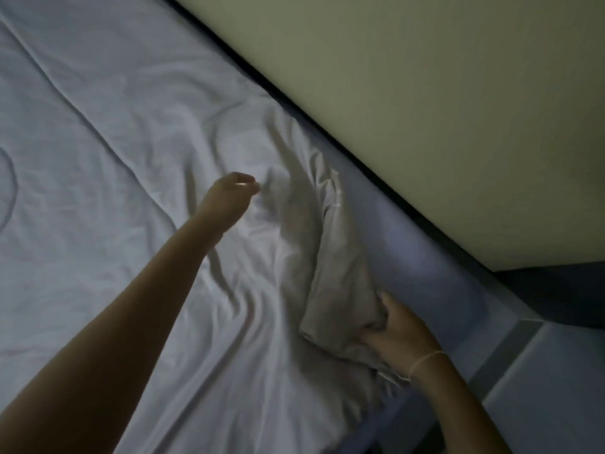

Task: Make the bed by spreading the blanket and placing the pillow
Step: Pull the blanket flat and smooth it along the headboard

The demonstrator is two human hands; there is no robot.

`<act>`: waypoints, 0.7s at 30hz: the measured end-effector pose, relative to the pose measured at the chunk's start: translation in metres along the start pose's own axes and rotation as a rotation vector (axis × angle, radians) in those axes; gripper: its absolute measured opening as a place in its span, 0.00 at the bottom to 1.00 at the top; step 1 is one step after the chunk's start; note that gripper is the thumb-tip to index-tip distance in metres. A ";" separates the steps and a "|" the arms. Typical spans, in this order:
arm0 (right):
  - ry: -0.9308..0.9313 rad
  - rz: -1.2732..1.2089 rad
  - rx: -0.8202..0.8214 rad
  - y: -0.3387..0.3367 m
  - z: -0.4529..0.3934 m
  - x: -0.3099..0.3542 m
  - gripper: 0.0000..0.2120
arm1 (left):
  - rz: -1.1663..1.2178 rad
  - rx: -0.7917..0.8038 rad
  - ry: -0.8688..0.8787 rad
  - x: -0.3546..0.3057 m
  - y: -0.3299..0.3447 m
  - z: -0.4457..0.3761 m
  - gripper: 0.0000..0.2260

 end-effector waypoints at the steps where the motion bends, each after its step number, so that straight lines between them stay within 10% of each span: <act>1: 0.014 0.009 -0.021 -0.015 -0.005 -0.015 0.21 | -0.025 0.013 0.039 -0.001 0.011 0.002 0.13; 4: 0.132 0.027 -0.240 -0.065 -0.024 -0.059 0.02 | -0.060 0.055 0.118 0.001 0.038 0.007 0.14; 9: 0.330 -0.020 -0.618 -0.116 -0.020 -0.128 0.06 | -0.310 -0.050 0.348 0.002 0.066 0.014 0.16; 17: 0.365 -0.202 -0.533 -0.067 -0.033 -0.124 0.27 | -0.484 0.016 0.627 0.010 0.112 0.044 0.22; 21: 0.330 -0.266 -0.690 -0.066 -0.069 -0.111 0.19 | -0.615 0.105 0.688 0.020 0.128 0.051 0.27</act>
Point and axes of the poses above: each hand's wrist, its own z-axis away from the middle knuckle, its own y-axis out of the palm, x = y × z, the point moved 2 cm from there along -z, towards the middle knuckle, and after that the axes turned 11 degrees about -x, right-handed, at the moved point
